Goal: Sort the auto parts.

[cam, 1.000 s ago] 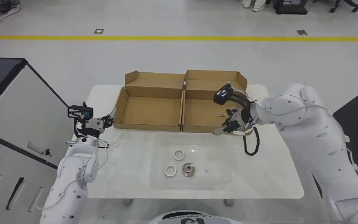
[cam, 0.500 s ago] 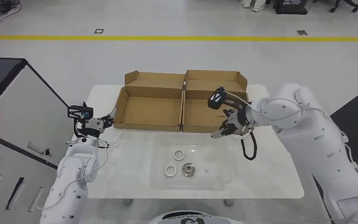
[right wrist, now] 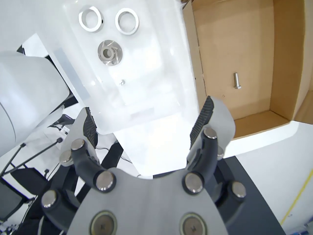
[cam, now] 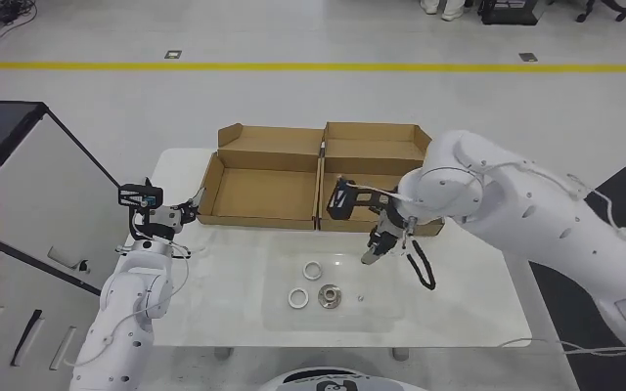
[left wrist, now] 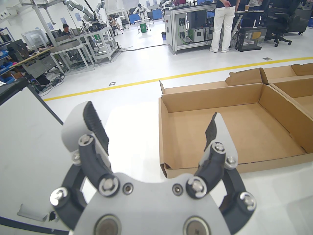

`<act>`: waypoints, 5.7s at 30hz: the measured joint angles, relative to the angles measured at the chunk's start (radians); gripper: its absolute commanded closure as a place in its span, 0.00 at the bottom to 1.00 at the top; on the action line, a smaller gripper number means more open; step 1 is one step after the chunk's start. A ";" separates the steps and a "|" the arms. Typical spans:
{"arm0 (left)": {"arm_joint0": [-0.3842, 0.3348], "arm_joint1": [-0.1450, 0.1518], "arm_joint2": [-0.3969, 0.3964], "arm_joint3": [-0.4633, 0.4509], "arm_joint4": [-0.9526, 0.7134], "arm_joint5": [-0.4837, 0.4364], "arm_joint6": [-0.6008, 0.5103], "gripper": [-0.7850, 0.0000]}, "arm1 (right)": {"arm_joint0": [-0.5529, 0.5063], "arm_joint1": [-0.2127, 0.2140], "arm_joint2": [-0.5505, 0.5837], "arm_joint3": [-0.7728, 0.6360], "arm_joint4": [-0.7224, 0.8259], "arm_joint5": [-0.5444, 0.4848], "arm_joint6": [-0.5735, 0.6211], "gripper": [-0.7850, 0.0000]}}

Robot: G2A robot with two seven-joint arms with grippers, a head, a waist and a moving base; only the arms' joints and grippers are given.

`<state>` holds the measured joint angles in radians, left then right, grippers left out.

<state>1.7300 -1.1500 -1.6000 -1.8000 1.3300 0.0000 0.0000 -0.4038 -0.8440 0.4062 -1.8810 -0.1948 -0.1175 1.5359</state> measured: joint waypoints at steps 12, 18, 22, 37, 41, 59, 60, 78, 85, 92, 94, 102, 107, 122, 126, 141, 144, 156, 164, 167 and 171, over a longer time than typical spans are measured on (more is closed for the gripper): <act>0.000 0.000 0.000 0.000 0.000 0.000 0.000 0.00 | 0.186 -0.043 -0.236 0.043 0.134 -0.031 0.000 0.00; 0.000 0.000 0.000 0.000 0.000 0.000 0.000 0.00 | 0.186 -0.043 -0.236 0.043 0.134 -0.030 0.000 0.00; 0.000 0.000 0.000 0.000 0.000 0.000 0.000 0.00 | 0.166 -0.043 -0.236 0.041 0.121 -0.038 -0.017 0.00; 0.000 0.000 0.000 0.000 0.000 0.000 0.000 0.00 | 0.090 -0.104 -0.236 0.094 0.100 -0.049 0.000 0.00; 0.000 0.000 0.000 0.000 0.000 0.000 0.000 0.00 | 0.076 -0.122 -0.236 0.117 0.088 -0.052 0.000 0.00; 0.000 0.000 0.000 0.000 0.000 0.000 0.000 0.00 | 0.009 -0.206 -0.236 0.228 0.038 -0.037 0.000 0.55; 0.000 0.000 0.000 0.000 0.000 0.000 0.000 0.00 | 0.006 -0.210 -0.236 0.233 0.037 -0.037 0.000 0.55; 0.000 0.000 0.000 0.000 0.000 0.000 0.000 0.00 | -0.097 -0.258 -0.236 0.313 -0.016 -0.028 0.000 0.56; 0.000 0.000 0.000 0.000 0.000 0.000 0.000 0.00 | -0.110 -0.240 -0.236 0.287 -0.045 0.004 0.000 0.58; 0.000 0.000 0.000 0.000 0.000 0.000 0.000 0.00 | -0.138 -0.223 -0.236 0.265 -0.066 0.030 0.000 0.59; 0.000 0.000 0.000 0.000 0.000 0.000 0.000 0.00 | -0.142 -0.220 -0.236 0.264 -0.074 0.040 0.000 0.59; 0.000 0.000 0.000 0.000 0.000 0.000 0.000 0.00 | -0.149 -0.213 -0.236 0.262 -0.089 0.052 0.000 0.63; 0.000 0.000 0.000 0.000 0.000 0.000 0.000 0.00 | -0.160 -0.217 -0.236 0.269 -0.090 0.054 0.000 0.66; 0.000 0.000 0.000 0.000 0.000 0.000 0.000 0.00 | -0.169 -0.218 -0.236 0.282 -0.095 0.057 0.000 0.73; 0.000 0.000 0.000 0.000 0.000 0.000 0.000 0.00 | -0.171 -0.218 -0.236 0.281 -0.099 0.056 0.000 0.75; 0.000 0.000 0.000 0.000 0.000 0.000 0.000 0.00 | -0.174 -0.215 -0.236 0.284 -0.105 0.063 0.000 1.00; 0.000 0.000 0.000 0.000 0.000 0.000 0.000 0.00 | -0.173 -0.215 -0.236 0.283 -0.104 0.064 0.000 1.00; 0.000 0.000 0.000 0.000 0.000 0.000 0.000 0.00 | -0.098 -0.196 -0.236 0.229 -0.022 0.097 0.000 1.00; 0.000 0.000 0.000 0.000 0.000 0.000 0.000 0.00 | 0.008 -0.154 -0.236 0.142 0.087 0.145 0.000 1.00; 0.000 0.000 0.000 0.000 0.000 0.000 0.000 0.00 | 0.048 -0.136 -0.236 0.112 0.144 0.153 0.000 1.00; 0.000 0.000 0.000 0.000 0.000 0.000 0.000 0.00 | 0.102 -0.110 -0.219 0.091 0.246 0.133 0.000 1.00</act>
<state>1.7300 -1.1500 -1.6000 -1.8000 1.3300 0.0000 0.0000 -0.3019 -0.9538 0.1872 -1.7896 0.0513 0.0153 1.5359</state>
